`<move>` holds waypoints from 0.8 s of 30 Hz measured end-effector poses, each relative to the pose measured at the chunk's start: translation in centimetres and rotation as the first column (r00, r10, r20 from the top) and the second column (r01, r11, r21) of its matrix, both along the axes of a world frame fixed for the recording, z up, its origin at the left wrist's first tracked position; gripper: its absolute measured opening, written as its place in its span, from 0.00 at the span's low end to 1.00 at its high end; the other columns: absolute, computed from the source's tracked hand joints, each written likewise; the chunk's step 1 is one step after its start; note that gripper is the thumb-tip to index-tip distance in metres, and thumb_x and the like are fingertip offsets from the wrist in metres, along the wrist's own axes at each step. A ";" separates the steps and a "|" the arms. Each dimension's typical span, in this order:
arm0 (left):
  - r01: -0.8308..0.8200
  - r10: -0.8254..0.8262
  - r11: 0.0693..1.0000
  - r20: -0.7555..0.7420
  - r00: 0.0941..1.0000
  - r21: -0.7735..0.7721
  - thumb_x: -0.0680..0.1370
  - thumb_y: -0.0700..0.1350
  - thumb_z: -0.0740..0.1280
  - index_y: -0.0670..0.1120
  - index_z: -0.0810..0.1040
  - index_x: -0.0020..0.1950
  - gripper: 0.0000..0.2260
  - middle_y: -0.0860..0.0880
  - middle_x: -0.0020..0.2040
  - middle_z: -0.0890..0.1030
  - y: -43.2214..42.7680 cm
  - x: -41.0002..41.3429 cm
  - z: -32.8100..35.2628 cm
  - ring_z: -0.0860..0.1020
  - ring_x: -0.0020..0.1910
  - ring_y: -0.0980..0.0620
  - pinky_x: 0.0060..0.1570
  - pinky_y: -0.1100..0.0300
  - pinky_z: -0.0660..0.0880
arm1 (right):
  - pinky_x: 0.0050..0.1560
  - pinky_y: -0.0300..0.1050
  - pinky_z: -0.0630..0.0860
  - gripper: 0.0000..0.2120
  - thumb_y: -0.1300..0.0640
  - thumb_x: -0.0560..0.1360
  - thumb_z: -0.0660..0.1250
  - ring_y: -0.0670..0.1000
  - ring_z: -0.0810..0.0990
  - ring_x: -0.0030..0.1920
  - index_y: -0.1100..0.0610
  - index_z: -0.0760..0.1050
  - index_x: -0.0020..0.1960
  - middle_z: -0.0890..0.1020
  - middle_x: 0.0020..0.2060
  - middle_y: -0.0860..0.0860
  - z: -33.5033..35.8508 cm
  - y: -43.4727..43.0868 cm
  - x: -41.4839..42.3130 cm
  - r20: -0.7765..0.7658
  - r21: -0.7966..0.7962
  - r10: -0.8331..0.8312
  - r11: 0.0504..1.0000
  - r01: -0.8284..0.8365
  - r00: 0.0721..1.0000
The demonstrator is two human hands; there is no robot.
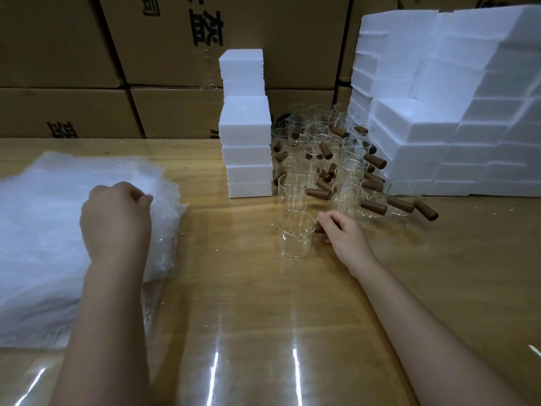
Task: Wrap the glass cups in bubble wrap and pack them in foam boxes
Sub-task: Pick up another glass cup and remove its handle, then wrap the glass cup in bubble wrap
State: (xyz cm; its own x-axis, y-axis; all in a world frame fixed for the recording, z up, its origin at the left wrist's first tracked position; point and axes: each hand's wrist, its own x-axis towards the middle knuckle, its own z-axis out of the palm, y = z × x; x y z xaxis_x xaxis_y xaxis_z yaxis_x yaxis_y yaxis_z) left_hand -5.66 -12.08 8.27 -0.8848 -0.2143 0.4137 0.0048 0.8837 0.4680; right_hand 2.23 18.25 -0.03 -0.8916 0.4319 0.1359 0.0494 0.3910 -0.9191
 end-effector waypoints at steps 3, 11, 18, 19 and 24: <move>0.145 -0.139 0.987 -0.088 0.986 0.067 0.78 0.44 0.66 0.42 0.80 0.49 0.07 0.41 0.49 0.78 1.3 0.4 0.8 0.73 0.42 0.46 0.39 0.55 0.67 | 0.52 0.51 0.78 0.11 0.48 0.79 0.60 0.46 0.80 0.47 0.50 0.79 0.45 0.82 0.42 0.44 0.1 0.0 0.1 -0.007 0.003 -0.006 1.000 0.006 1.000; 0.714 -0.807 0.406 -0.144 0.573 0.571 0.71 0.50 0.68 0.46 0.78 0.44 0.08 0.54 0.49 0.85 5.1 3.8 3.5 0.81 0.50 0.57 0.50 0.59 0.78 | 0.65 0.40 0.67 0.16 0.56 0.77 0.66 0.41 0.68 0.64 0.43 0.72 0.61 0.71 0.59 0.34 4.7 -0.4 0.8 -0.325 0.122 -0.050 0.988 0.094 0.944; 0.745 -0.933 0.148 -0.159 0.324 0.651 0.75 0.45 0.65 0.40 0.75 0.46 0.08 0.43 0.47 0.85 5.8 4.8 4.5 0.84 0.46 0.44 0.40 0.57 0.81 | 0.69 0.48 0.56 0.22 0.42 0.71 0.68 0.33 0.58 0.70 0.33 0.69 0.63 0.61 0.64 0.20 10.1 -0.1 3.0 -0.066 0.461 0.416 0.819 -0.342 0.907; 0.738 -0.922 0.138 -0.187 0.339 0.660 0.76 0.46 0.65 0.42 0.75 0.46 0.07 0.43 0.46 0.85 6.0 4.8 4.6 0.84 0.45 0.43 0.39 0.57 0.81 | 0.66 0.44 0.61 0.14 0.42 0.71 0.66 0.32 0.66 0.65 0.37 0.75 0.57 0.71 0.61 0.25 10.3 0.1 3.2 -0.061 0.413 0.445 0.826 -0.383 0.894; 0.554 -0.635 0.209 -0.319 0.703 0.806 0.76 0.55 0.65 0.51 0.80 0.46 0.09 0.50 0.47 0.85 6.1 3.6 3.7 0.83 0.46 0.49 0.46 0.54 0.77 | 0.47 0.37 0.78 0.03 0.57 0.75 0.68 0.48 0.85 0.44 0.53 0.81 0.44 0.86 0.40 0.49 10.1 1.3 3.2 -0.248 -0.027 0.256 0.962 -0.271 0.934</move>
